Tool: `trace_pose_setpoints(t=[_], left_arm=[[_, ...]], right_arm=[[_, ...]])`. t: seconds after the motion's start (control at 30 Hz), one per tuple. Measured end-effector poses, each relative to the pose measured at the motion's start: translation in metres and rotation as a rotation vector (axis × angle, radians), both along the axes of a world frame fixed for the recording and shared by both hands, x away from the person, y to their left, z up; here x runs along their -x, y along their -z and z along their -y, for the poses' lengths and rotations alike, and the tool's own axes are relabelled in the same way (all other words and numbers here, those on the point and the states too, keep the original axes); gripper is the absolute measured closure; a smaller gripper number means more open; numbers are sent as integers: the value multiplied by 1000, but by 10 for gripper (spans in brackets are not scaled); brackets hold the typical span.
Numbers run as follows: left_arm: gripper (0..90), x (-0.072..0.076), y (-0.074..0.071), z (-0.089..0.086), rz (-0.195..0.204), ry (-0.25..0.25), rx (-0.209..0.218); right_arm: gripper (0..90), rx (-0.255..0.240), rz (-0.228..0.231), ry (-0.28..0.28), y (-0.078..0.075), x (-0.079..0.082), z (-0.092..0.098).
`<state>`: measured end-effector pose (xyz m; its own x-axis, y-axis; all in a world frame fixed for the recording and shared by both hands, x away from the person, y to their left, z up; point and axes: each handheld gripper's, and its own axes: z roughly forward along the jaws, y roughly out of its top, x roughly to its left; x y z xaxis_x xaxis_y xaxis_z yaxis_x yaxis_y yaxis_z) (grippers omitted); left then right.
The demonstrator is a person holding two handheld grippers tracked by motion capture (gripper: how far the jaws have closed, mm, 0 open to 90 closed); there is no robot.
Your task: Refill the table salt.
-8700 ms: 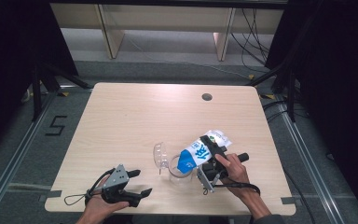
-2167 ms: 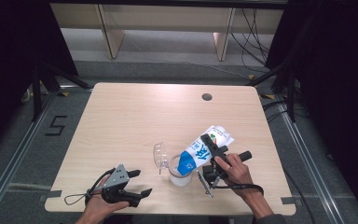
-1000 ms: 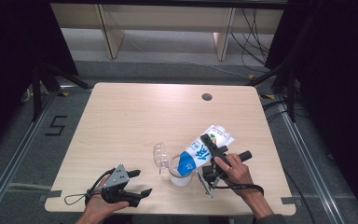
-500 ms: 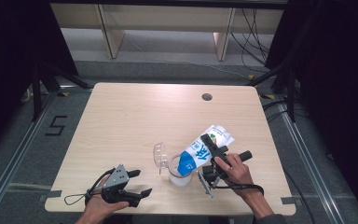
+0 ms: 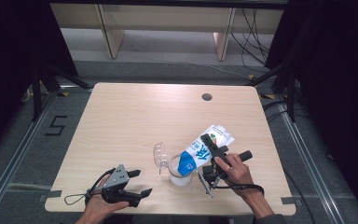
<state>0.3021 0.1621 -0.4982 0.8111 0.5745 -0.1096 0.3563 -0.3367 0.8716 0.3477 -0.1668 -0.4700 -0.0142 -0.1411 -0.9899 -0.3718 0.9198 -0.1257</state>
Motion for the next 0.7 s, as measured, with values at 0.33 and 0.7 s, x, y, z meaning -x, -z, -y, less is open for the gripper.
trace_pose_setpoints(t=[0.33, 0.7], left_arm=[[198, 0, 0, 0, 1, 1, -2], [198, 0, 0, 0, -2, 0, -1]], right_arm=[[569, -16, -10, 12, 2, 0, 1], [571, -6, -6, 8, 1, 1, 0]])
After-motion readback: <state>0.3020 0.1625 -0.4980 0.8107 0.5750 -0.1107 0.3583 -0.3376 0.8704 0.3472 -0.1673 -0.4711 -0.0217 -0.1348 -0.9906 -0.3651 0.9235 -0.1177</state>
